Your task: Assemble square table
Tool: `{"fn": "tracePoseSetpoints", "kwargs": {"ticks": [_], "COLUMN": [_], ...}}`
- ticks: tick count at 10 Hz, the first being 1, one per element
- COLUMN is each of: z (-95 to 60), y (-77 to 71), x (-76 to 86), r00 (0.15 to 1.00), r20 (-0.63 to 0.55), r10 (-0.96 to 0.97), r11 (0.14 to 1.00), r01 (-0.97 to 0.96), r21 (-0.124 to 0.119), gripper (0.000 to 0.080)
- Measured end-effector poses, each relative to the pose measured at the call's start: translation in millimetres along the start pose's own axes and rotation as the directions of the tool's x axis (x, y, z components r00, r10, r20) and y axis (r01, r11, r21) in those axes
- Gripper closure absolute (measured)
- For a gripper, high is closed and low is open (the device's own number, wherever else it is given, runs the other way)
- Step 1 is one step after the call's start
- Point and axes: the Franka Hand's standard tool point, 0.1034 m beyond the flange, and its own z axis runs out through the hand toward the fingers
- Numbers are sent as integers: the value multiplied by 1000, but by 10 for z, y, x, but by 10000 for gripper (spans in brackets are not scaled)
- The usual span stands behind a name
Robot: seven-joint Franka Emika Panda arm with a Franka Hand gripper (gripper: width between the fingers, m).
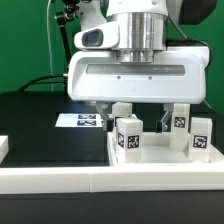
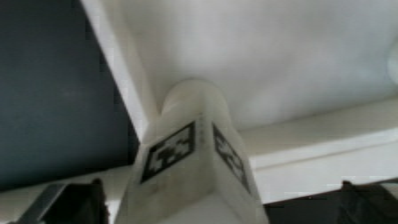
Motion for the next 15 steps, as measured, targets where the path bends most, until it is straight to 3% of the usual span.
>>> {"fn": "tracePoseSetpoints", "kwargs": {"ticks": [4,7,8,9,10,11,12,15], "z": [9,11,12,15,18,21,21,27], "y": [-1,86,103,105,108,108,112,118], "x": [-15,-3,1,-2,-4,-7,-7,-9], "r00": [978,886,887,889,895,901,901,976], "r20": [3,15,17,18,18,19,19,14], "r10": [-207,-463,-462,-458,-446,-434,-433,-219], "r11": [978,886,887,888,895,901,901,975], "r01": [207,463,462,459,446,434,434,220], "r21": [-1,-21,-21,-21,-21,-21,-22,-24], "gripper": [151,151,151,299,299,437,511,511]}}
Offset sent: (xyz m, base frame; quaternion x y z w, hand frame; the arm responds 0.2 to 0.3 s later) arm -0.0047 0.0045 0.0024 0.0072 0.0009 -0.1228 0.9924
